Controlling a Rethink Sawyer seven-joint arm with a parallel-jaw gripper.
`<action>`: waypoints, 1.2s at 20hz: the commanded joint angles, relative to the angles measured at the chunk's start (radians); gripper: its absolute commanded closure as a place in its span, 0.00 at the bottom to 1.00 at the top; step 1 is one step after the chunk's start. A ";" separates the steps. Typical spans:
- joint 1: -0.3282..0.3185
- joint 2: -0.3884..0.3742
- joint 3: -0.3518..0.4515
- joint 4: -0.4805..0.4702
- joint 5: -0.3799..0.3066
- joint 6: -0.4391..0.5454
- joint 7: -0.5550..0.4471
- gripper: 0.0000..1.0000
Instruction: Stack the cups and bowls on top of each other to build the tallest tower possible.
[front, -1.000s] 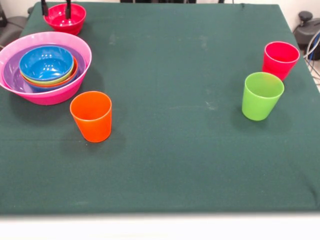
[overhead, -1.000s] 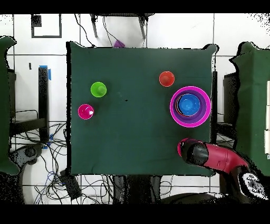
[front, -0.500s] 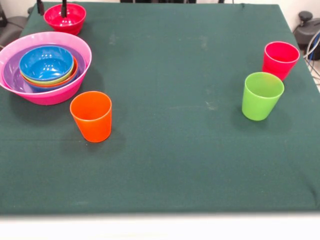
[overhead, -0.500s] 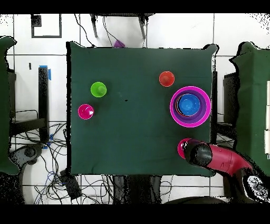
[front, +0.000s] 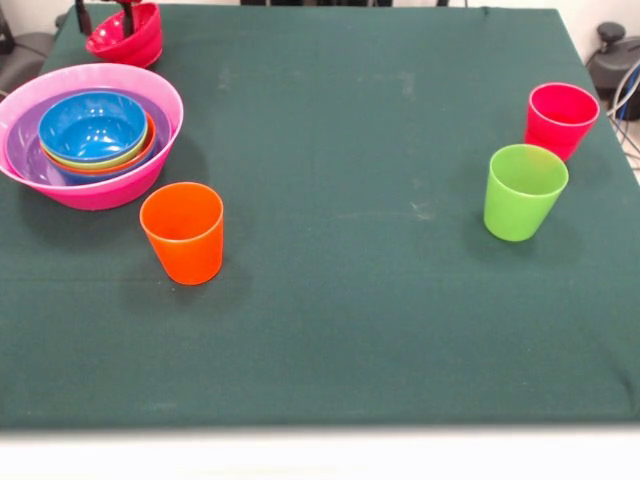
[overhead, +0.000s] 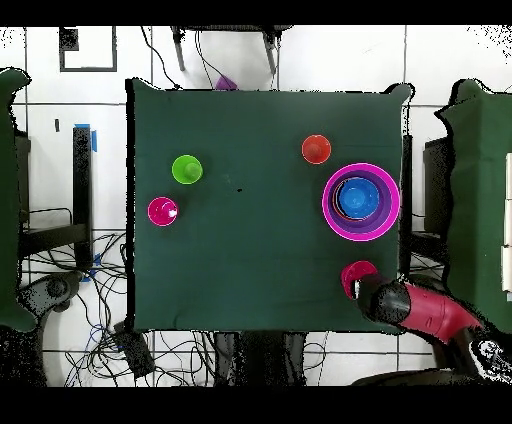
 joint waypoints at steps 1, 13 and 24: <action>0.002 0.083 0.132 -0.082 -0.092 0.037 -0.102 0.00; -0.010 0.074 0.144 -0.090 -0.140 0.070 -0.101 0.00; 0.014 0.026 0.159 -0.086 -0.131 0.134 -0.120 0.00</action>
